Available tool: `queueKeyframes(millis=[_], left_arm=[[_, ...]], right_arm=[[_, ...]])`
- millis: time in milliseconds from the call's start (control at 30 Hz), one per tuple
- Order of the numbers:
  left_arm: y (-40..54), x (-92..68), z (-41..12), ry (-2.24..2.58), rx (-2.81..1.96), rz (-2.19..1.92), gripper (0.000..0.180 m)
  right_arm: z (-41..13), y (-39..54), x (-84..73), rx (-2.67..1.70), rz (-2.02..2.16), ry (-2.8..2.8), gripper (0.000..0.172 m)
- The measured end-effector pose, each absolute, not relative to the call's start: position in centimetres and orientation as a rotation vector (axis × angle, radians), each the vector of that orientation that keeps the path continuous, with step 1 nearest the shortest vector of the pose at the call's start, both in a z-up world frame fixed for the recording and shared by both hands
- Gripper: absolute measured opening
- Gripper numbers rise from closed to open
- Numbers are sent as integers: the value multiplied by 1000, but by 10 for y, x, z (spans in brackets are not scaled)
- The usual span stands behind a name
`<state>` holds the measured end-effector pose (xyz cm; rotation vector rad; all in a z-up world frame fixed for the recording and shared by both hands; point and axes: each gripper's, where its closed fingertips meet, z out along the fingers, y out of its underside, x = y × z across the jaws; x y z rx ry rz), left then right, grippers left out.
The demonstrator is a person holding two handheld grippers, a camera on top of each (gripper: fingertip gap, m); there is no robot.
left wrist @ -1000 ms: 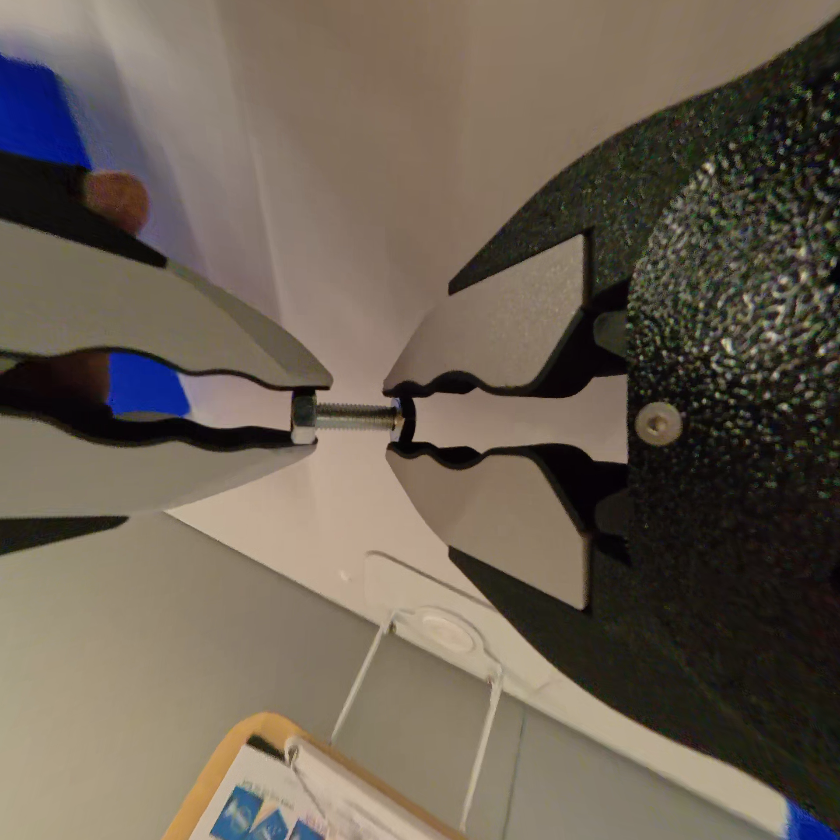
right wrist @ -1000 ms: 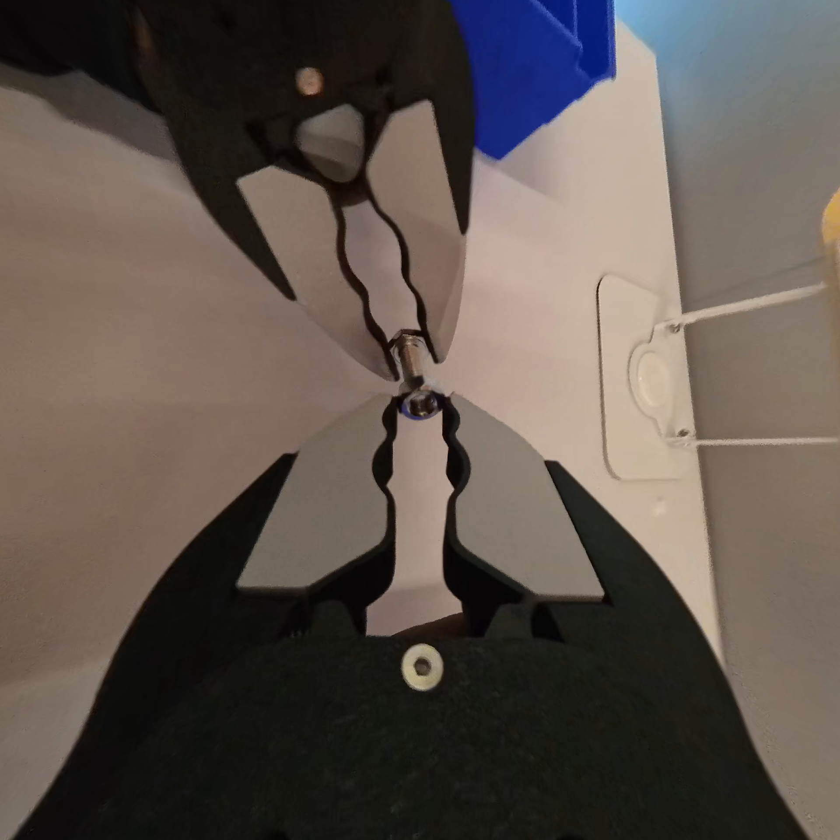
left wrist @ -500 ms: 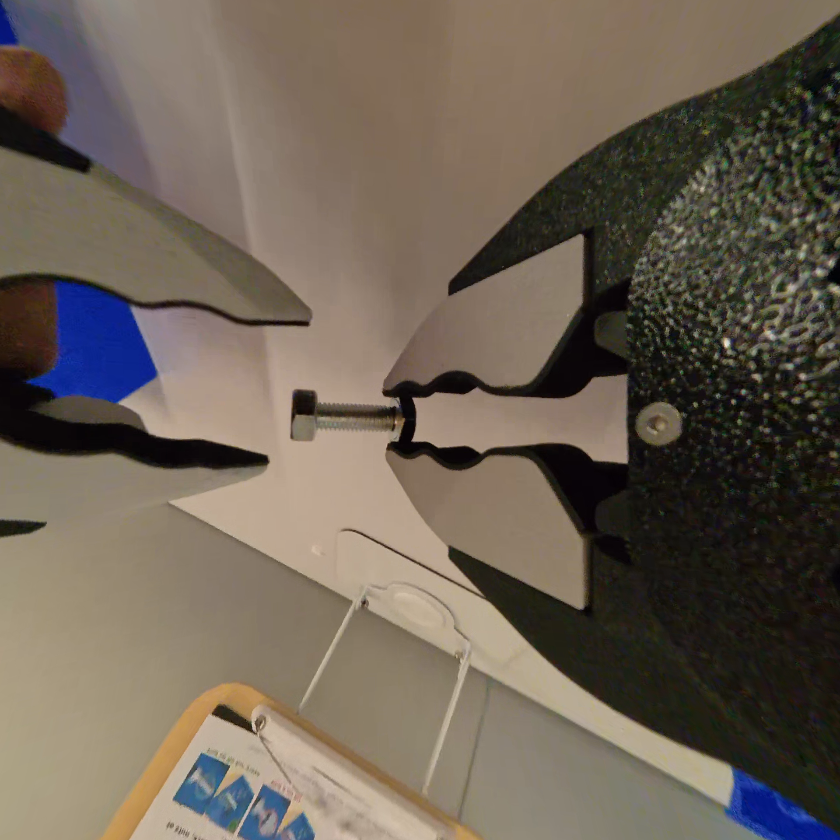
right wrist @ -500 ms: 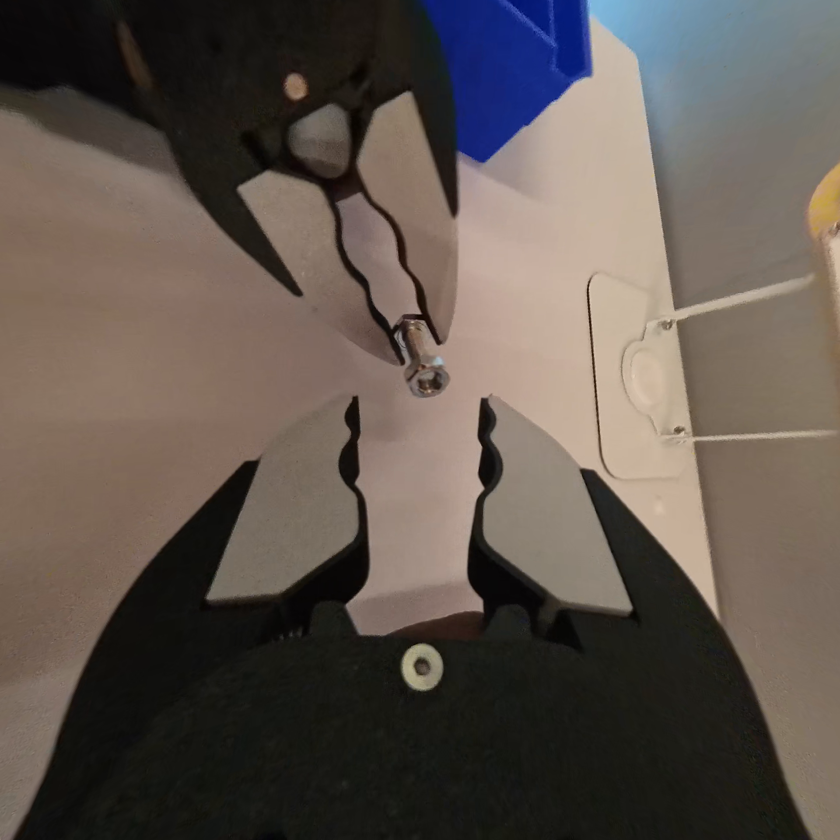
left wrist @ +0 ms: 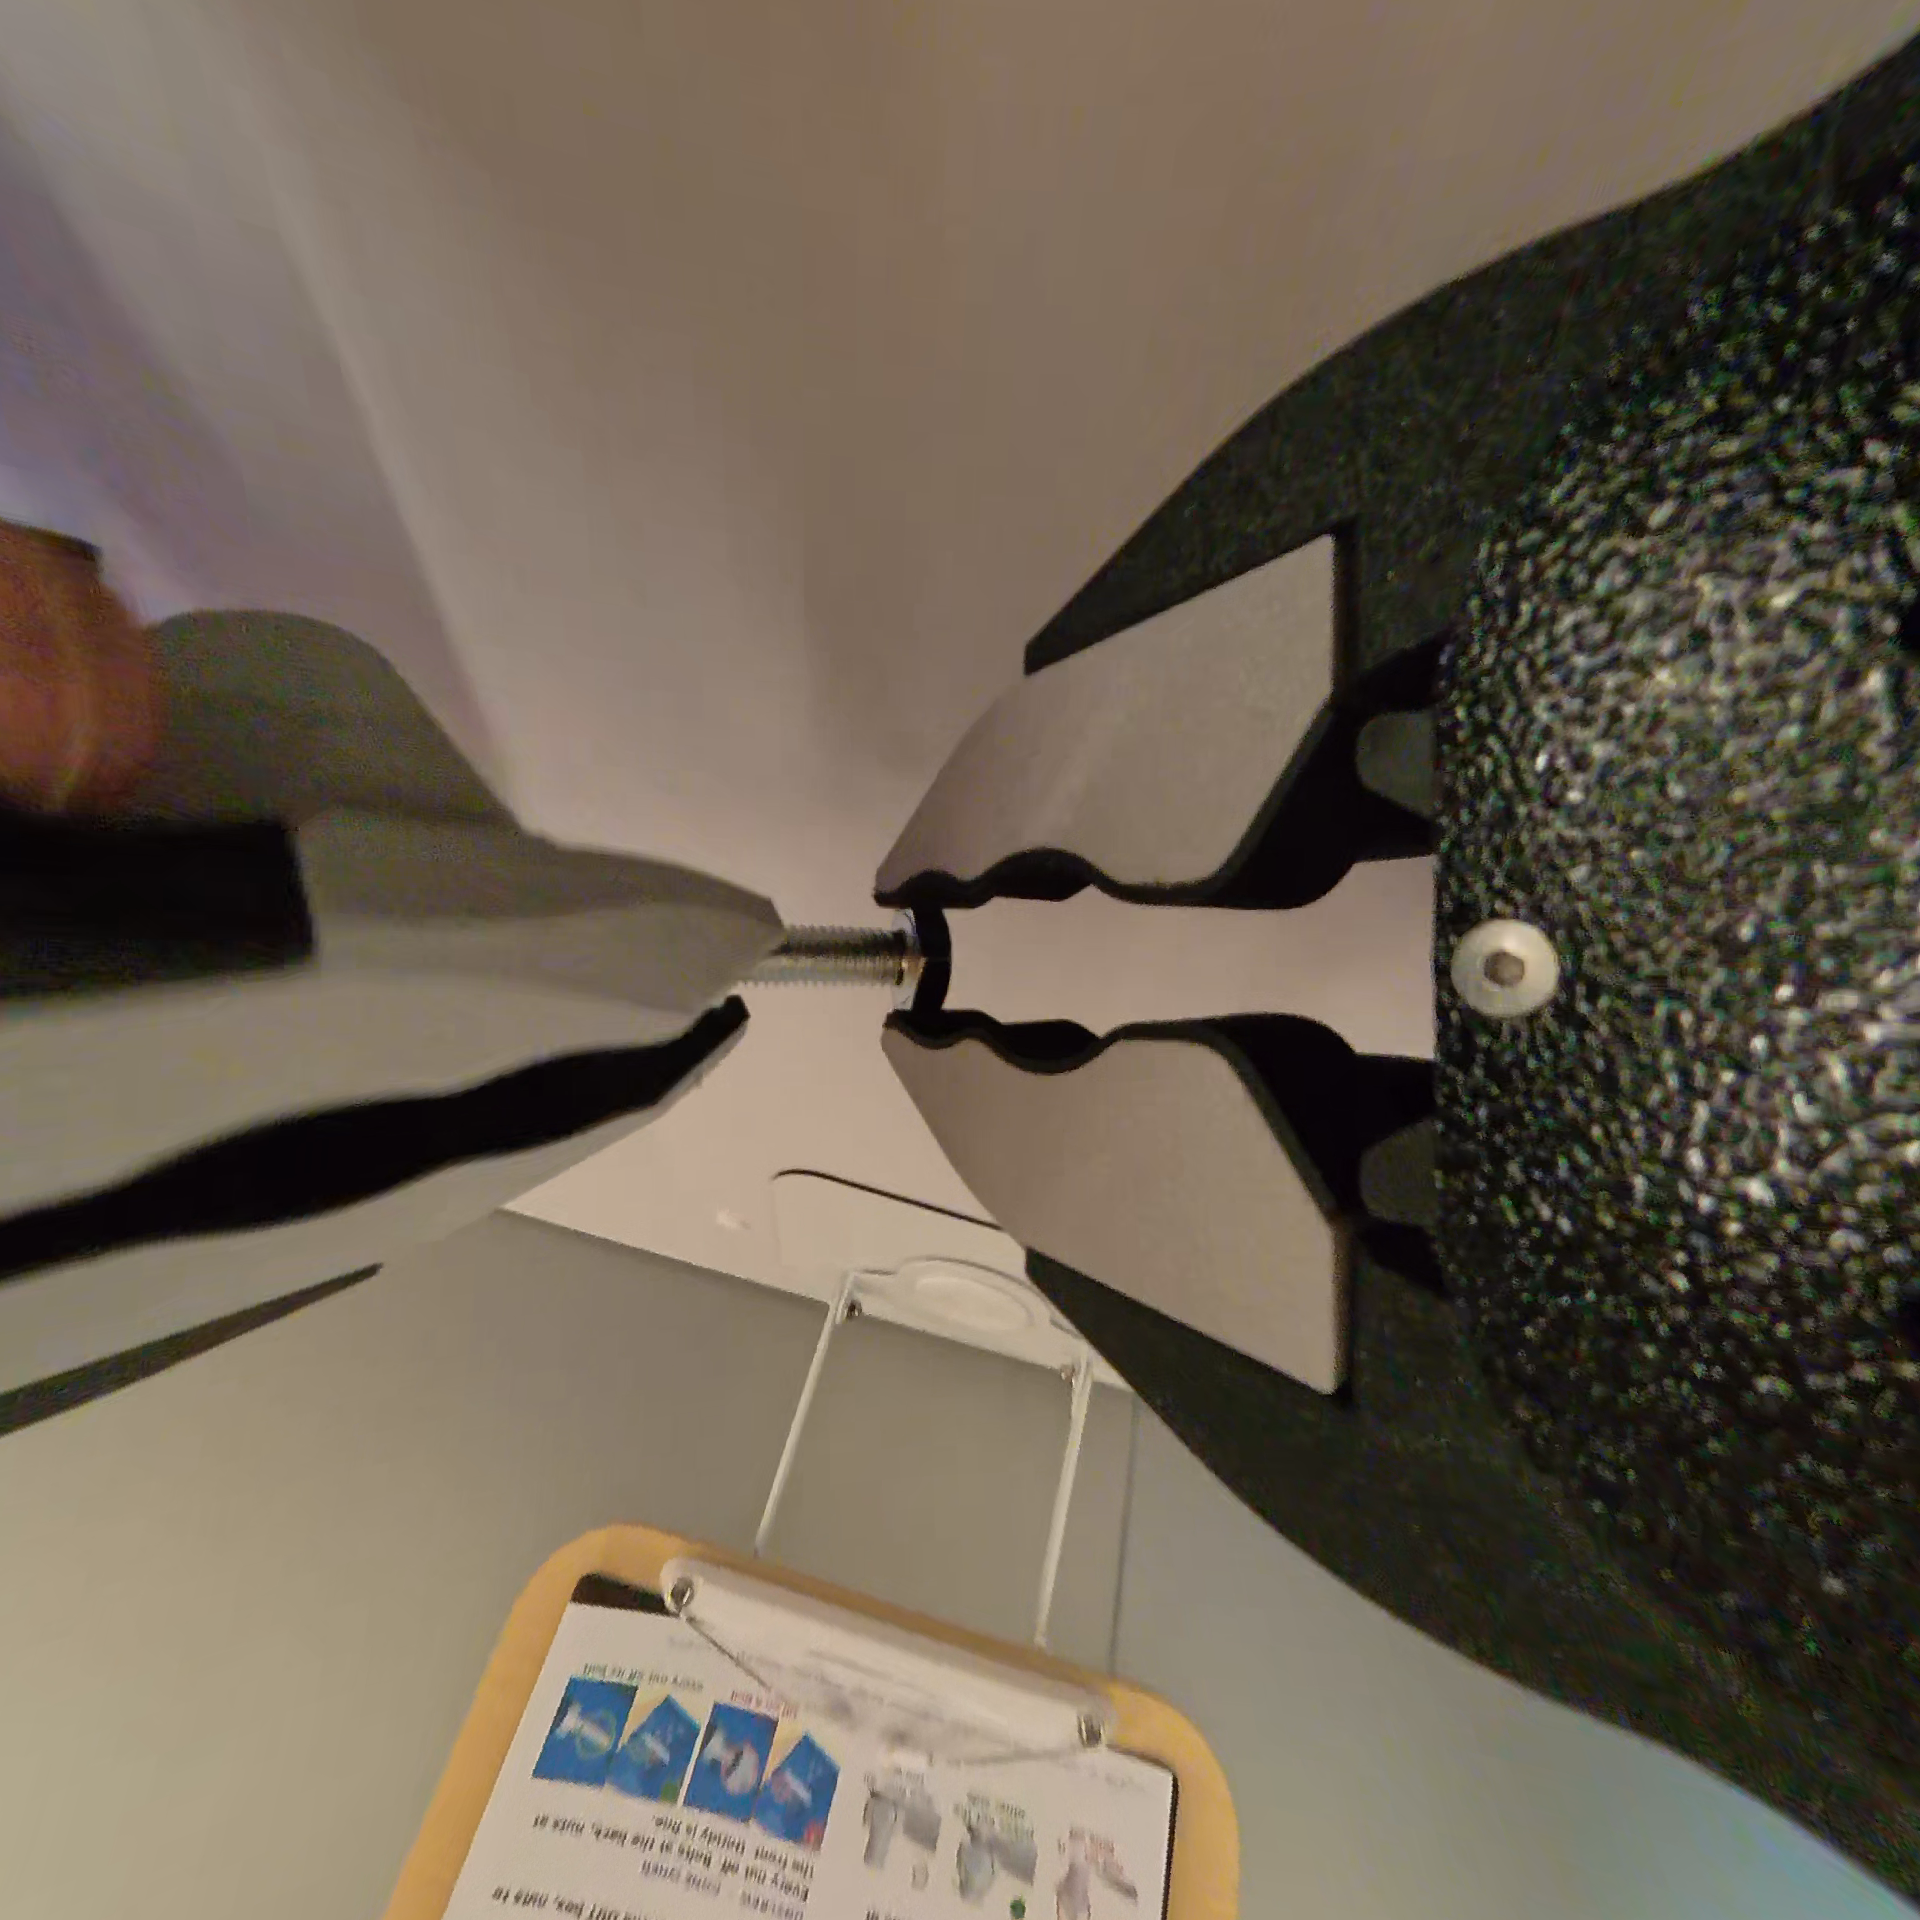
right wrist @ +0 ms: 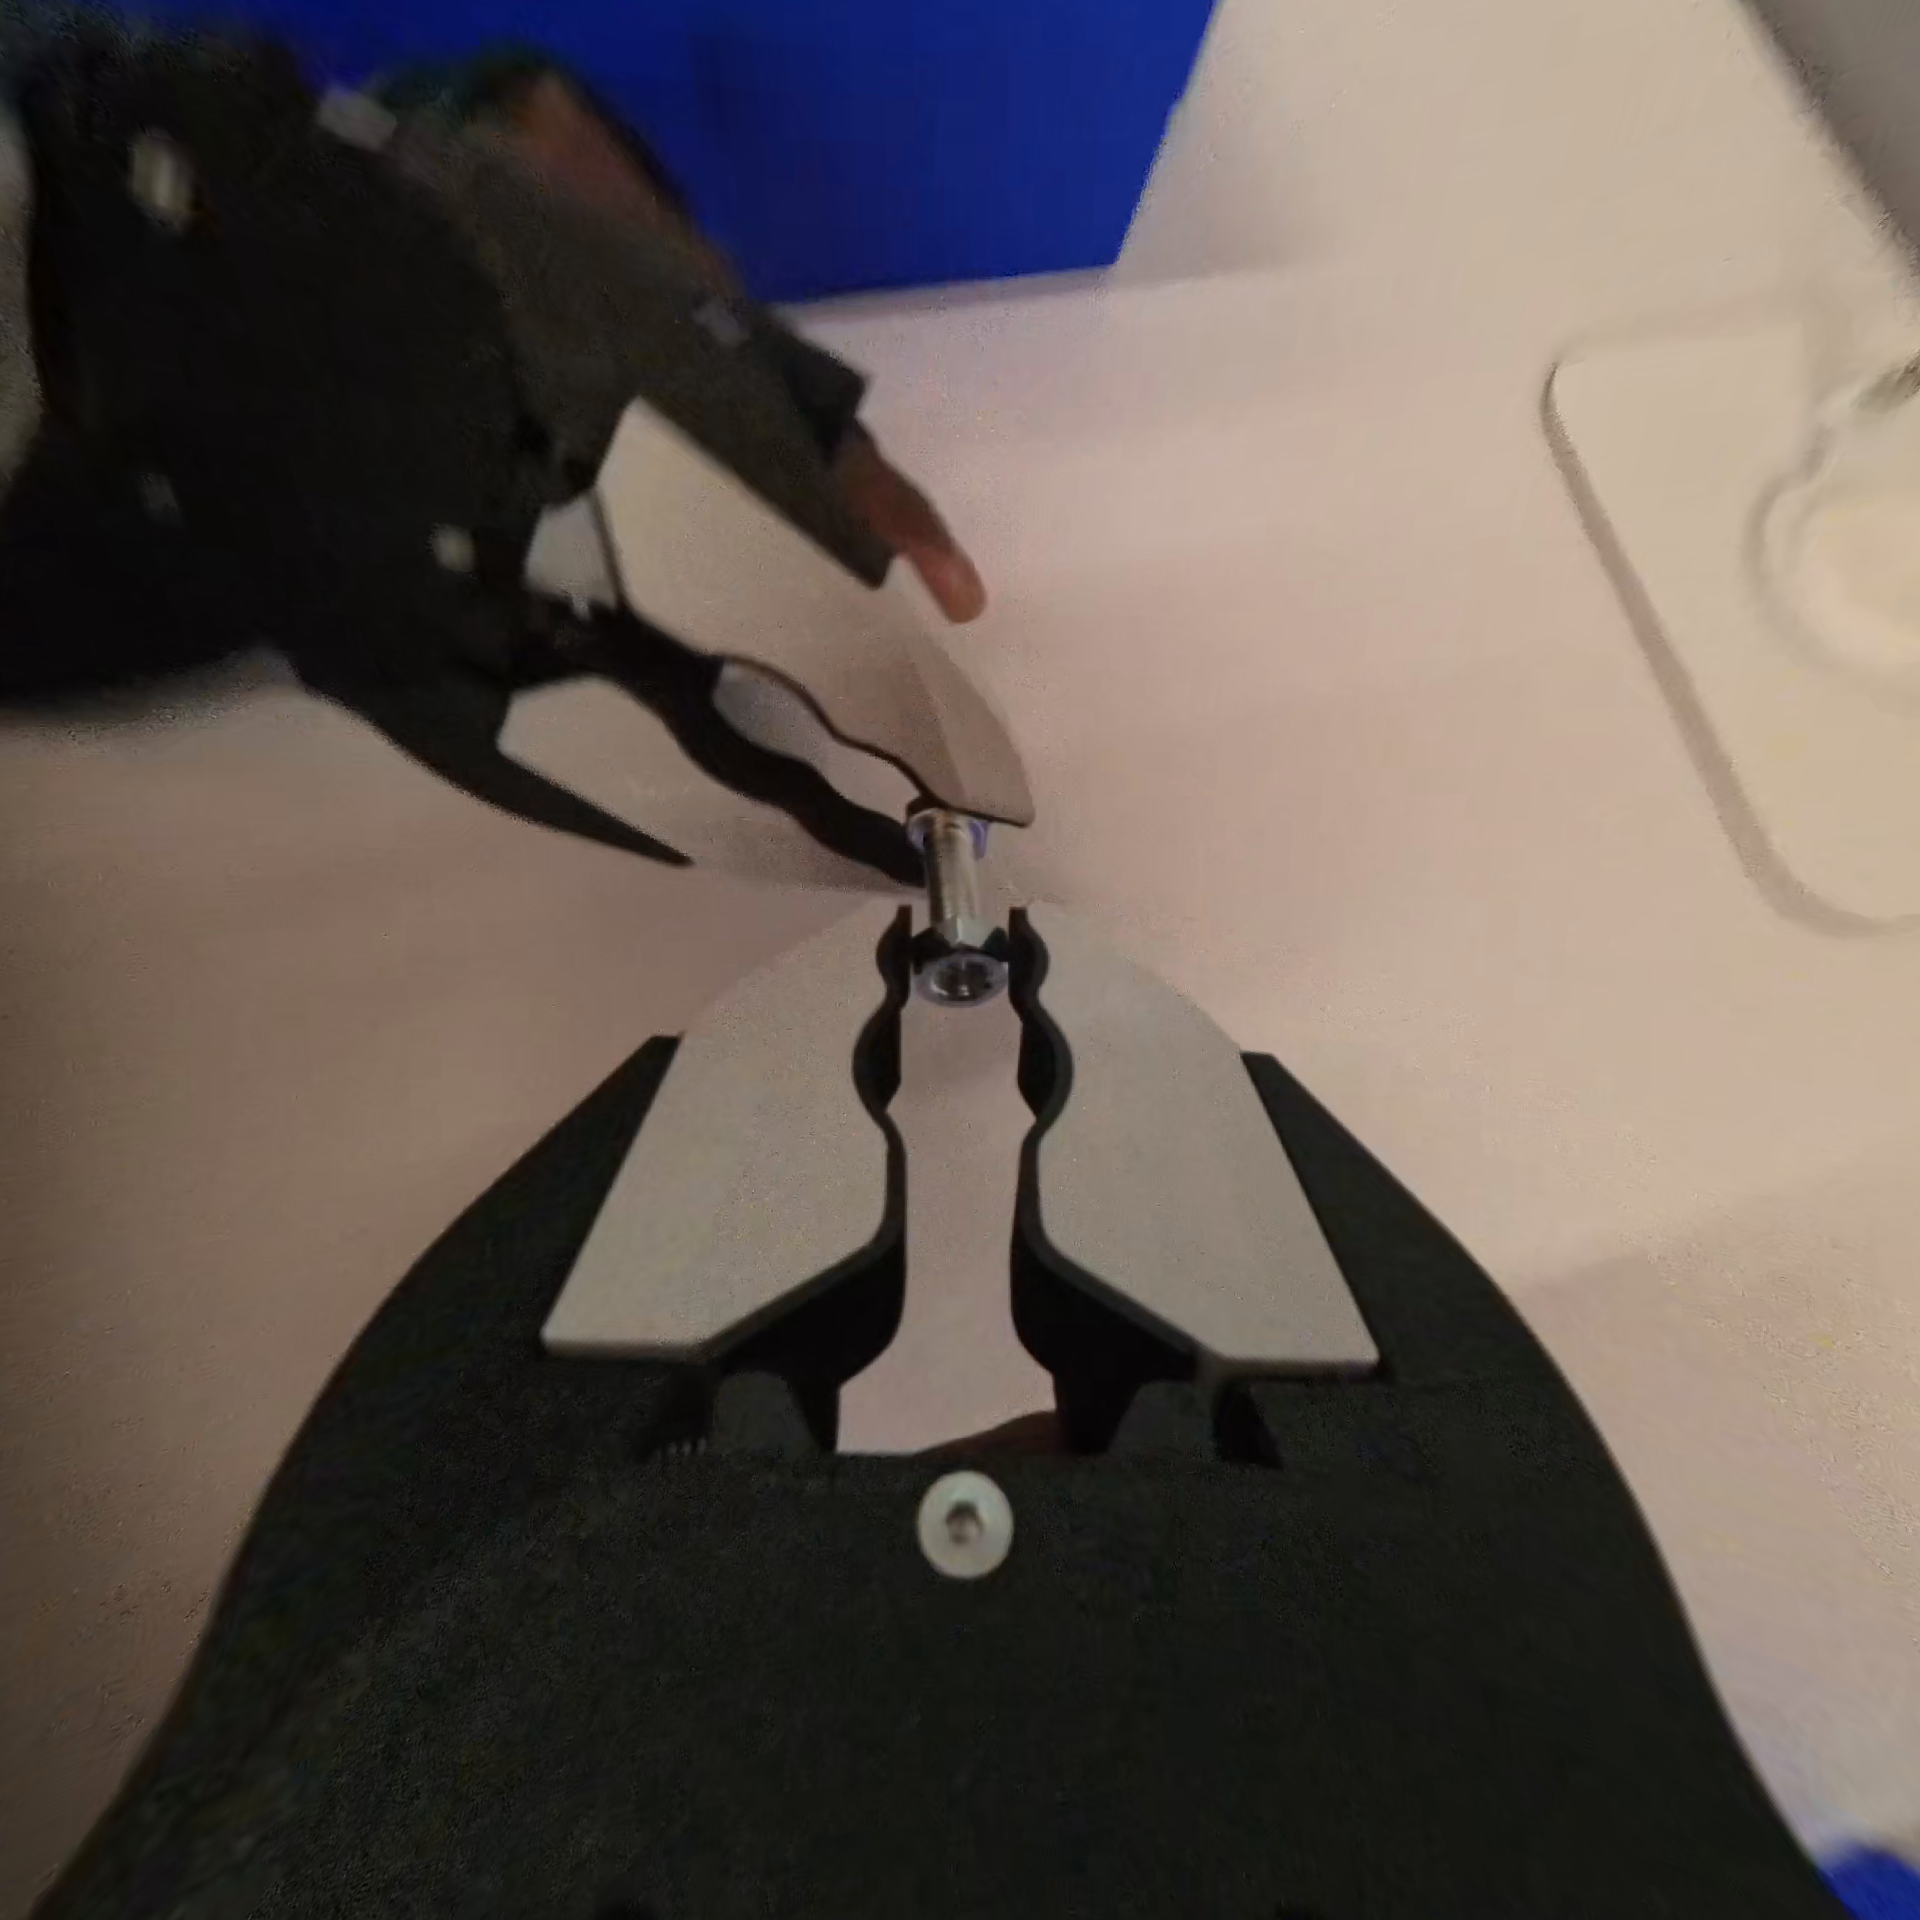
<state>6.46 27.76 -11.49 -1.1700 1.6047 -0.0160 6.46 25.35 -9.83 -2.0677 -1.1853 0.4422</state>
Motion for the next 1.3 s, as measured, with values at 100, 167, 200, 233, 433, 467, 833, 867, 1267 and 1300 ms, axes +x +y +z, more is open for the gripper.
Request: queueKeyframes(millis=[100,167,200,233,433,467,833,867,1267,1300], left_arm=[[280,63,-117,1604,-1207,-23,18],[278,63,-118,1594,-1253,-102,18],[276,63,-118,1589,-1280,-165,18],[274,63,-118,1581,-1300,-224,18],[266,66,-115,1574,-1333,-412,18],[265,66,-115,1579,-1327,-413,18],[286,56,-111,1569,-1237,-34,18],[285,56,-111,1558,-1265,-72,18],[265,63,-117,1620,-1301,-338,18],[268,62,-116,1618,-1277,-273,18]], right_arm=[[-94,254,64,-2052,559,-1151,24],[-84,255,67,-1894,428,-1268,39],[-79,255,69,-1792,322,-1342,42],[-77,252,71,-1703,229,-1418,46],[-86,244,70,-1589,83,-1581,42],[-88,244,69,-1594,75,-1585,38],[-94,255,62,-2166,701,-969,25],[-91,254,63,-2126,671,-1028,37],[-94,249,63,-1763,113,-1475,18],[-95,251,64,-1846,170,-1406,18]])
